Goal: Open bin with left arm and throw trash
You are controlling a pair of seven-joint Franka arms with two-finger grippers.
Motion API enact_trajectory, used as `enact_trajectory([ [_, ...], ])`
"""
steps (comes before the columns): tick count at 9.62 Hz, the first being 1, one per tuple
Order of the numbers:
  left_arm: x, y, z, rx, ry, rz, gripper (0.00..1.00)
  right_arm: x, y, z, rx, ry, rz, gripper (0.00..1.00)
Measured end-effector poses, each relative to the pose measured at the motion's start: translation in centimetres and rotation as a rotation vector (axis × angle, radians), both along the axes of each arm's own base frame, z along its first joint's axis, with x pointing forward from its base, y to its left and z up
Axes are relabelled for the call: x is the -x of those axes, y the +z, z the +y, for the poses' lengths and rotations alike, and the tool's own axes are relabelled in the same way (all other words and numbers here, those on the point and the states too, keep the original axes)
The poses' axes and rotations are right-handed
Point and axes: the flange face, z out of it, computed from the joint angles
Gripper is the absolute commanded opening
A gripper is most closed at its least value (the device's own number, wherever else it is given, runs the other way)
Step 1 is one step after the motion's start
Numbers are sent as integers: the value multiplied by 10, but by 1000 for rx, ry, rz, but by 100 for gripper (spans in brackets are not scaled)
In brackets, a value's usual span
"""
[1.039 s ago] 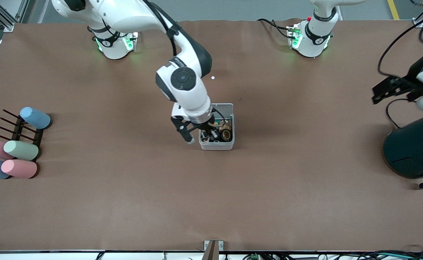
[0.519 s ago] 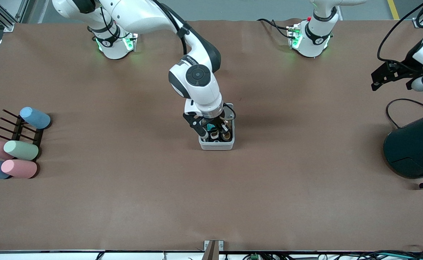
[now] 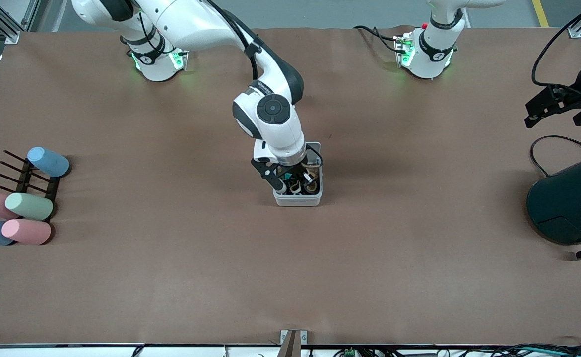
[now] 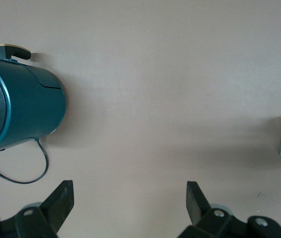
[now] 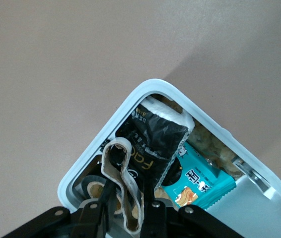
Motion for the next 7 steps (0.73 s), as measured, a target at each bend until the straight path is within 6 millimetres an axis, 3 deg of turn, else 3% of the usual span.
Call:
enact_trajectory([
  [2,-10,-3,-2,43,5,7,100,-1,2,1,-4,0,-3,61],
  [4,-22,-2,-5,44,2,38,100,-3,12,2,-12,-2,-12,62],
  [6,-32,-3,-5,42,7,58,100,-8,39,-11,25,-12,23,62],
  [7,-32,-5,-5,42,8,64,100,-12,66,-25,50,-2,41,62],
])
